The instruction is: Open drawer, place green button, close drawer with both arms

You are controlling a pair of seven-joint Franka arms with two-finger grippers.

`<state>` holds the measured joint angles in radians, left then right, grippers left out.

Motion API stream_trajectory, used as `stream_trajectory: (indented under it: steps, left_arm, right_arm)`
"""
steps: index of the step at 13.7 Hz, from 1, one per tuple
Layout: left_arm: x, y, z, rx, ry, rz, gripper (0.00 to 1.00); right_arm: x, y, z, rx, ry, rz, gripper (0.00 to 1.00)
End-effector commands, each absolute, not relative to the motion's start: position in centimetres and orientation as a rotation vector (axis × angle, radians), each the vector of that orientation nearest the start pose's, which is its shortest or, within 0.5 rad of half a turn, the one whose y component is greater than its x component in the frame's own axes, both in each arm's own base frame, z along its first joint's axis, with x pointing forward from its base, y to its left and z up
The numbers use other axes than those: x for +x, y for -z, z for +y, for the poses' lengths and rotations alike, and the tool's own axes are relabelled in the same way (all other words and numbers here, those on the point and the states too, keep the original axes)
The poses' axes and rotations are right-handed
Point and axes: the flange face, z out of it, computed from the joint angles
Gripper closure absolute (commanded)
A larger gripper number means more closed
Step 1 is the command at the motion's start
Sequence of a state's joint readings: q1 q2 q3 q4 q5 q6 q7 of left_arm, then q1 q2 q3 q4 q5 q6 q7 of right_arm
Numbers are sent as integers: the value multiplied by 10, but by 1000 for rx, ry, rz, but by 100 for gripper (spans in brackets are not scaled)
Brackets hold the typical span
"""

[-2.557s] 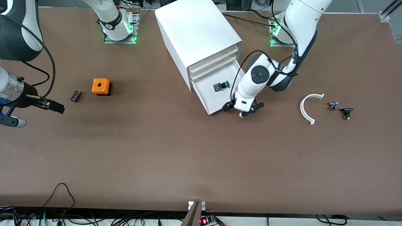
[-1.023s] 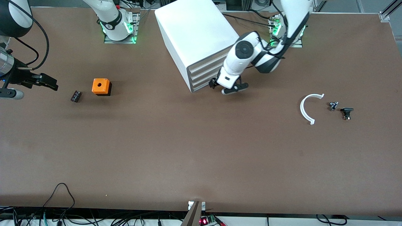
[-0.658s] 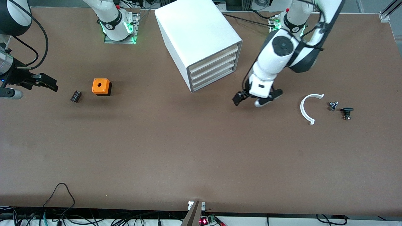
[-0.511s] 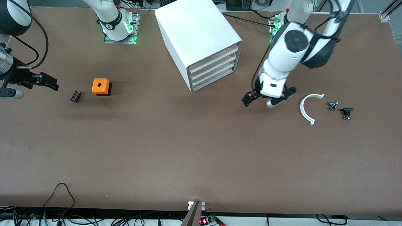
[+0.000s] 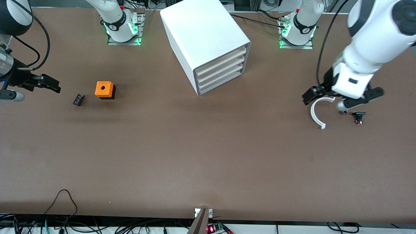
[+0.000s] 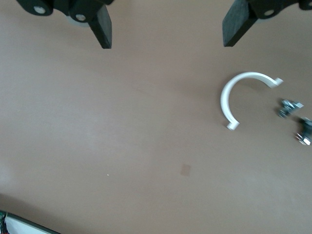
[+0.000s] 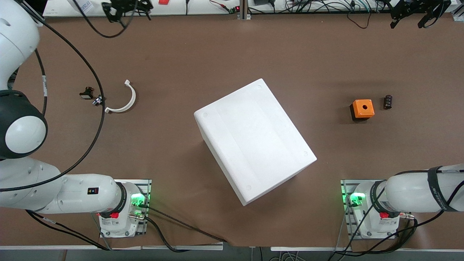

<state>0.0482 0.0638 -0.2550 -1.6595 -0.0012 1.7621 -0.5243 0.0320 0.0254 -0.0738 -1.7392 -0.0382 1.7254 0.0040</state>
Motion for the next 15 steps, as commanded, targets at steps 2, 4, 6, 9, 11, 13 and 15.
stream_trajectory:
  steps: [2,4,6,9,11,13,15]
  left_arm:
    - [561,-594,-81,-3156,45,-114,0]
    - [563,-602,-56,-3167,57,-25,0]
    - [557,-613,-58,-3163,86,-19,0]
    - [547,-631,-67,-3151,104,4,0]
    - [547,-633,-64,-3153,114,14,0]
    - [549,-633,-51,-3161,113,-11,0]
    - [550,-633,-44,-3162,113,-30,0]
  right_arm:
    - [563,-553,-20,-3159,-42,44,0]
    - [563,-552,-21,-3159,-47,46,0]
    - [563,-553,-21,-3159,-44,46,0]
    - [563,-553,-20,-3159,-44,44,0]
    - [563,-553,-20,-3162,-44,43,0]
    - [563,-552,-20,-3162,-47,43,0]
    - [562,-553,-20,-3161,-47,43,0]
